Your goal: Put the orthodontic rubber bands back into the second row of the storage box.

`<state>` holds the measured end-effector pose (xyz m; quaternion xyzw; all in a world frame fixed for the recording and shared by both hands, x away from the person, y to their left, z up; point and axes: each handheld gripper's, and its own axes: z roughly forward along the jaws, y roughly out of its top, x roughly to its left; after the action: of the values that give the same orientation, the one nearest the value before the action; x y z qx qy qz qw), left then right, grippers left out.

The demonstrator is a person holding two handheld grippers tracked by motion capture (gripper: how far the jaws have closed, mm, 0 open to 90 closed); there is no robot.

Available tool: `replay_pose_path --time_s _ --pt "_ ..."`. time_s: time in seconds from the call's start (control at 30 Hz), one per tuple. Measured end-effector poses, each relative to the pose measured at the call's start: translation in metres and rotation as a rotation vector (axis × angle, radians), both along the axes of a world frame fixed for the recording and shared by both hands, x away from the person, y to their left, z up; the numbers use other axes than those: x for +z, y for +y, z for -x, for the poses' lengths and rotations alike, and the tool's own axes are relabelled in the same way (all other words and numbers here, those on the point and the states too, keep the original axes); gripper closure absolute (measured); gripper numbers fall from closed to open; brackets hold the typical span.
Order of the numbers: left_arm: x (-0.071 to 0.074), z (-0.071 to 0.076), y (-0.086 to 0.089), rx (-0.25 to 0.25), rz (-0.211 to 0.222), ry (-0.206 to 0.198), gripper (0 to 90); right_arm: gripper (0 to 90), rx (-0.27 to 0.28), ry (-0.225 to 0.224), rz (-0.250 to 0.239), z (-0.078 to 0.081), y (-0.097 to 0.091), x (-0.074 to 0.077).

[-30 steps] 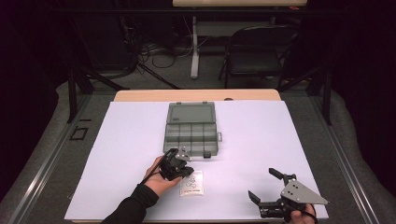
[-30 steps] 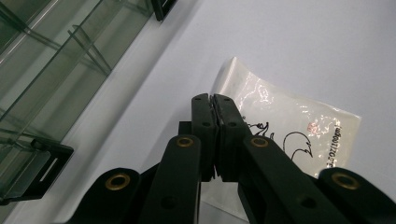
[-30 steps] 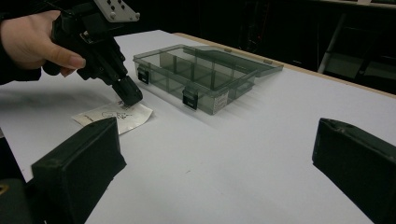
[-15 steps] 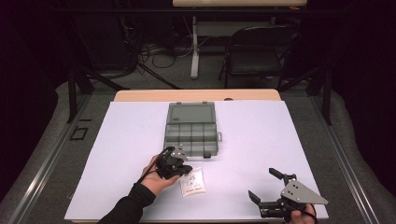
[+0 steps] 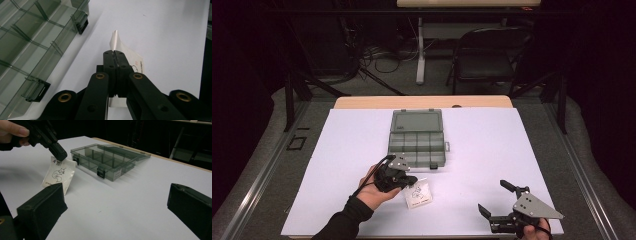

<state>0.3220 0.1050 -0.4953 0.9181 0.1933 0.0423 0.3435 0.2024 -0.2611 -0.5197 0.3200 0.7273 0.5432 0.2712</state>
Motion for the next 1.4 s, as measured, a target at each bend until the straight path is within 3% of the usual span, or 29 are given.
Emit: replay_pose_path --time_s 0.77,1.4 --pt "0.035 -0.005 0.012 0.020 0.016 -0.072 89.8 0.8 -0.003 0.001 0.001 0.000 0.000 0.000" --pt "0.063 -0.029 0.028 0.069 0.021 -0.106 89.8 0.8 0.002 0.000 -0.001 0.000 0.000 0.000"
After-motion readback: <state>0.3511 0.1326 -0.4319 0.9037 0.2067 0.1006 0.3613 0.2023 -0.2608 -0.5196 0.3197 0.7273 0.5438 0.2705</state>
